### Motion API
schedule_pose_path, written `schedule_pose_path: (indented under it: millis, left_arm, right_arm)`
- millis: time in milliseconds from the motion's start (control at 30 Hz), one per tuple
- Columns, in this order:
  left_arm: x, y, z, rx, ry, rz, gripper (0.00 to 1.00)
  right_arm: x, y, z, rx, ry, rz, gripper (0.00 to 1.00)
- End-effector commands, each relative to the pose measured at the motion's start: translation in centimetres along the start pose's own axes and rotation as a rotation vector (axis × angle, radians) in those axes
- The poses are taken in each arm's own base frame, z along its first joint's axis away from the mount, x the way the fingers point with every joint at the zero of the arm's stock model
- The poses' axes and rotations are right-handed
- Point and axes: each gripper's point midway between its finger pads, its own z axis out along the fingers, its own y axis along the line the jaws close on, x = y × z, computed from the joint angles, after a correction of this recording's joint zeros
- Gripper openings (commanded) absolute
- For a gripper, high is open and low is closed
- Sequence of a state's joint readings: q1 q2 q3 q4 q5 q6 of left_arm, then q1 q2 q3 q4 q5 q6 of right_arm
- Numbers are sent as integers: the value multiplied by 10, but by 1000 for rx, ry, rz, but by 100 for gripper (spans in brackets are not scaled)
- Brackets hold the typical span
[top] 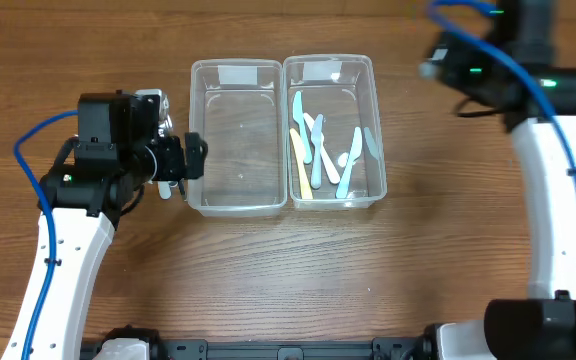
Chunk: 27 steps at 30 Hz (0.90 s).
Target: Pack container
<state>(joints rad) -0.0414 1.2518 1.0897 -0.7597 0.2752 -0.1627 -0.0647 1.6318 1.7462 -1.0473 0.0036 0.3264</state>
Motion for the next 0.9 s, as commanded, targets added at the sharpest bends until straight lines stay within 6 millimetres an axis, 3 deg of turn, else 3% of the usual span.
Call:
schedule_pose_path:
  millis: [0,33,133,400,600,667,800,867]
  left_arm:
    - [-2,24,0,-136,-5,-215,100]
    - [2,44,-2,-249,-14,-315,100]
    - [10,68,0,-346,4,-420,100]
    - [25,127,19,-484,144,-578,100]
    - [25,143,65,-403,215,-509,100]
    - [28,149,77,-412,231,-509,99]
    - [27,159,97,-413,221,-512,86]
    - [20,167,101,-427,176,-576,89]
  right_arm:
    - [-4,-40,2,69,12,106,100]
    - [-3,-49,2,85,19,122,100]
    - [3,-71,1,127,53,165,100]
    - [18,-77,-1,151,110,172,100]
    - [19,-77,-1,153,117,172,100]
    - [20,-77,-1,154,120,173,100]
    - [21,-77,-2,156,124,173,100]
    - [23,-78,-2,158,130,173,100]
